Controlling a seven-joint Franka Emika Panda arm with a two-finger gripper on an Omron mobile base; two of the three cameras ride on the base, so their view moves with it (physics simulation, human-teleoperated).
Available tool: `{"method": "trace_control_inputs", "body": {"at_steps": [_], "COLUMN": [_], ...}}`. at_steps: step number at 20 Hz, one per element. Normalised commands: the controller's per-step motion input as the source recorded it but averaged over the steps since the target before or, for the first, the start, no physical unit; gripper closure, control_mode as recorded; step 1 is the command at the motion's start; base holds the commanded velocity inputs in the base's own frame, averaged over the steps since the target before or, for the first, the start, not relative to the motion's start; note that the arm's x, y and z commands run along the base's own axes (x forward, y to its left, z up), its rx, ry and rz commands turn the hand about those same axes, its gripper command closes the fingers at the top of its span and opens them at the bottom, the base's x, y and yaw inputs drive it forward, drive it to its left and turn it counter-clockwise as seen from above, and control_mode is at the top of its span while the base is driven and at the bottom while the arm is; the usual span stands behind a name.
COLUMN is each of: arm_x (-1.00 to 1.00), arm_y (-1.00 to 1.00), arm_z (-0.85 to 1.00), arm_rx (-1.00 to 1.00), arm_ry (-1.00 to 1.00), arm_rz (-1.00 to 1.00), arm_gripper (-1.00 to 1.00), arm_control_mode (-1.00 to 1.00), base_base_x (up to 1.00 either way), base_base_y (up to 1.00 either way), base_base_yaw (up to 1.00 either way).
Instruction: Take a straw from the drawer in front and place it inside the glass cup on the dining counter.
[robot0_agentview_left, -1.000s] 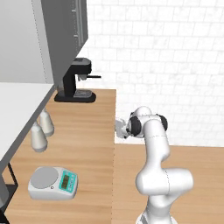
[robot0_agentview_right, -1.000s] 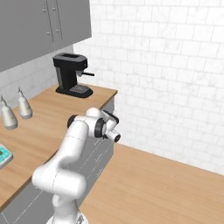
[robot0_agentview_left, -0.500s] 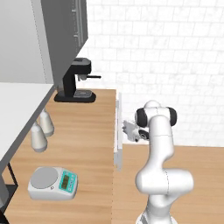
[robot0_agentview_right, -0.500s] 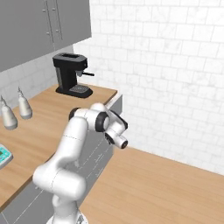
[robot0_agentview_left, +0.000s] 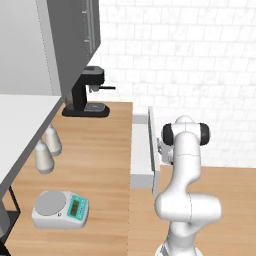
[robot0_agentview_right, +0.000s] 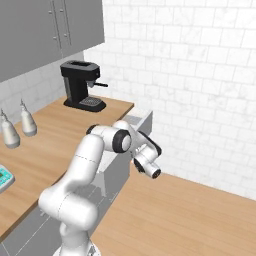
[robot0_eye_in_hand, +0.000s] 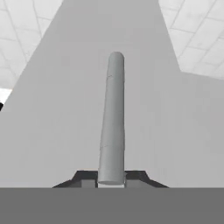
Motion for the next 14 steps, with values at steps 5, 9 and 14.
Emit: {"method": "trace_control_inputs", "body": {"at_steps": [5,9,14], "arm_x": [0.0,0.07,-0.31], "arm_y": [-1.0,-0.96,-0.66], "arm_z": [0.01,0.25,0.8], "arm_rx": [0.0,0.0,0.03], "arm_ry": [0.0,0.0,0.03], "arm_rz": [-0.05,-0.06,-0.02], "arm_gripper": [1.0,-1.0,-1.0], "arm_control_mode": [-1.0,-1.0,-1.0], "base_base_x": [0.0,0.0,0.0], "base_base_y": [0.0,0.0,0.0], "base_base_yaw": [0.0,0.0,0.0]}}
